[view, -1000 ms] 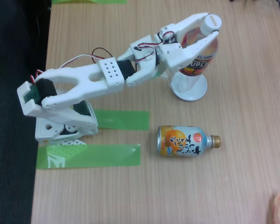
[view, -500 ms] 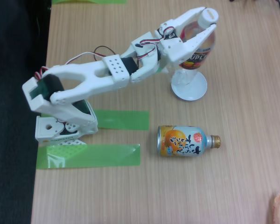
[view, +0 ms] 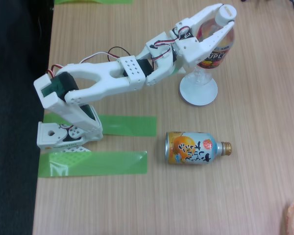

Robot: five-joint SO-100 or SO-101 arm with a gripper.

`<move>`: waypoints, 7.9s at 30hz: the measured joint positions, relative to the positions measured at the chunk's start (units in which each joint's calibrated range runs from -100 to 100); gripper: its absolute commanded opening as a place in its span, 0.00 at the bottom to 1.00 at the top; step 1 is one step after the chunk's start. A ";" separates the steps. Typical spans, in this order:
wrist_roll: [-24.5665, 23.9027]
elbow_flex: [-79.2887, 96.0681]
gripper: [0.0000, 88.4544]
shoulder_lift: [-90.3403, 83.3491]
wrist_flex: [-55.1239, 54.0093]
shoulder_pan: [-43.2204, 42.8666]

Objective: Pick up the plastic bottle and stand it up on the white place

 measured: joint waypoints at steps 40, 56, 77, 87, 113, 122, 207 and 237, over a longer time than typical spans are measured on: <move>2.10 2.35 0.09 0.08 -0.76 0.90; 2.10 4.34 0.08 0.08 -0.76 0.90; 2.10 4.34 0.09 0.08 -0.76 0.45; 2.10 4.34 0.09 0.08 -5.86 0.52; 2.10 8.13 0.09 0.08 -6.12 0.52; 2.10 8.13 0.09 0.08 -6.12 0.52; 0.16 9.94 0.42 0.17 -8.92 4.78; 0.16 -2.35 0.42 -32.66 4.42 8.74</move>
